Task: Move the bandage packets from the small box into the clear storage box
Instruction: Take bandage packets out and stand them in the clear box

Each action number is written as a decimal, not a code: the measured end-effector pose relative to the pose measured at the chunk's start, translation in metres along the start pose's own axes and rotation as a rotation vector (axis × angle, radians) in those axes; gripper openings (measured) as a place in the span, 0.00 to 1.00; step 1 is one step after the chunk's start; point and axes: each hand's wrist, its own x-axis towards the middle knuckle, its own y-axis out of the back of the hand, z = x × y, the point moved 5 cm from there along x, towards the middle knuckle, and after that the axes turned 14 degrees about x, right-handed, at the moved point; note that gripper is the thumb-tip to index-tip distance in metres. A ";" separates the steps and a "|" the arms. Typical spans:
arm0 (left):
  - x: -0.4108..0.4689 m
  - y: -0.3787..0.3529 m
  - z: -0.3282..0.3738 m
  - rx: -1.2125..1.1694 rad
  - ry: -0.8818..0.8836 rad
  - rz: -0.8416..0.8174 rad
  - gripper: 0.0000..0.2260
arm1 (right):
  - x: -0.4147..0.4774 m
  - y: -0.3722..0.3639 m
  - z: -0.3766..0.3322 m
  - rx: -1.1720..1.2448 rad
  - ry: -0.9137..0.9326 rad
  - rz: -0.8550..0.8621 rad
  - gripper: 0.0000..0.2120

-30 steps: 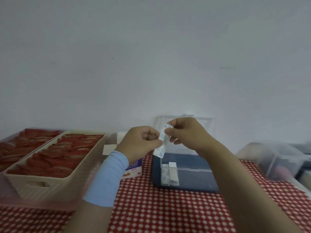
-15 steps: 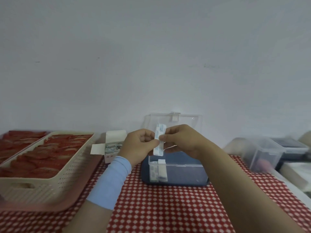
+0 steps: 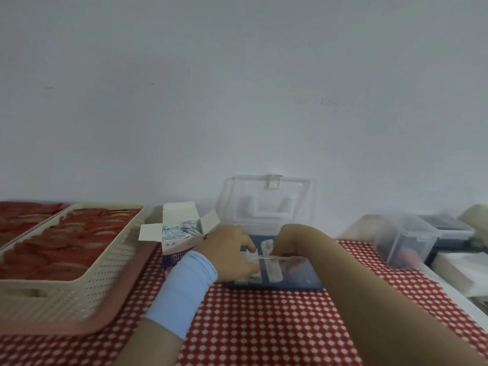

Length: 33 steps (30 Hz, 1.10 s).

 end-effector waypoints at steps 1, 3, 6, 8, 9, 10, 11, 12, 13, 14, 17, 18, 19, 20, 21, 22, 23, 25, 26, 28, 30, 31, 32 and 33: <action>0.000 -0.001 0.000 -0.004 -0.006 0.005 0.20 | 0.001 -0.003 0.000 0.002 -0.048 -0.030 0.08; 0.001 -0.003 -0.002 -0.023 -0.001 0.021 0.24 | 0.003 -0.009 0.000 -0.001 -0.108 -0.063 0.08; 0.004 -0.004 -0.006 -0.063 0.018 0.017 0.29 | 0.010 -0.015 0.000 0.037 -0.157 -0.097 0.07; 0.005 -0.004 -0.009 -0.079 0.035 0.011 0.31 | 0.013 -0.016 0.000 0.054 -0.173 -0.091 0.08; 0.006 -0.004 -0.011 -0.081 0.046 0.004 0.33 | 0.015 -0.015 0.000 0.046 -0.169 -0.080 0.10; 0.005 -0.005 -0.012 -0.083 0.054 -0.001 0.34 | 0.016 -0.013 0.001 0.030 -0.157 -0.061 0.13; 0.006 -0.005 -0.013 -0.087 0.056 -0.007 0.35 | 0.017 -0.011 0.001 0.020 -0.138 -0.045 0.15; 0.005 -0.005 -0.013 -0.093 0.053 -0.007 0.35 | 0.017 -0.009 0.001 0.022 -0.117 -0.032 0.15; 0.005 -0.005 -0.014 -0.097 0.050 -0.006 0.35 | 0.018 -0.008 0.001 0.045 -0.107 -0.024 0.16; 0.005 -0.005 -0.014 -0.096 0.049 -0.004 0.35 | 0.018 -0.007 0.002 0.071 -0.100 -0.020 0.16; 0.004 -0.003 -0.013 -0.086 0.045 -0.006 0.36 | 0.016 -0.009 0.002 0.046 -0.075 -0.004 0.16; 0.004 -0.003 -0.013 -0.081 0.044 -0.008 0.36 | 0.015 -0.010 0.001 0.029 -0.061 0.002 0.16; 0.004 -0.003 -0.012 -0.078 0.045 -0.009 0.36 | 0.015 -0.009 0.001 0.018 -0.041 0.013 0.15; 0.004 -0.003 -0.013 -0.077 0.047 -0.010 0.36 | 0.015 -0.008 0.000 0.004 -0.019 0.018 0.14; 0.003 -0.002 -0.013 -0.078 0.048 -0.015 0.36 | 0.015 -0.007 0.000 0.010 -0.017 0.019 0.13; 0.003 0.000 -0.014 -0.077 0.046 -0.019 0.36 | 0.013 -0.005 0.000 0.028 -0.031 0.005 0.11; 0.002 0.002 -0.014 -0.076 0.042 -0.023 0.36 | 0.010 -0.004 0.000 0.044 -0.038 -0.011 0.09; -0.002 0.013 -0.017 -0.116 0.046 -0.003 0.34 | 0.003 0.004 -0.005 0.056 0.004 -0.003 0.05; -0.005 0.022 -0.019 -0.176 0.058 0.025 0.32 | -0.003 0.011 -0.009 0.087 0.041 0.025 0.07; -0.013 0.043 -0.028 -0.308 0.085 0.125 0.22 | -0.020 0.024 -0.021 0.200 0.114 0.084 0.10; -0.021 0.061 -0.044 -0.335 0.131 0.244 0.11 | -0.036 0.036 -0.040 0.239 0.230 0.139 0.10; -0.024 0.065 -0.055 -0.334 0.167 0.289 0.08 | -0.043 0.039 -0.051 0.246 0.307 0.173 0.09; -0.028 0.067 -0.067 -0.330 0.207 0.321 0.06 | -0.049 0.040 -0.064 0.250 0.398 0.207 0.09; -0.030 0.066 -0.079 -0.321 0.248 0.339 0.05 | -0.056 0.039 -0.078 0.257 0.486 0.229 0.08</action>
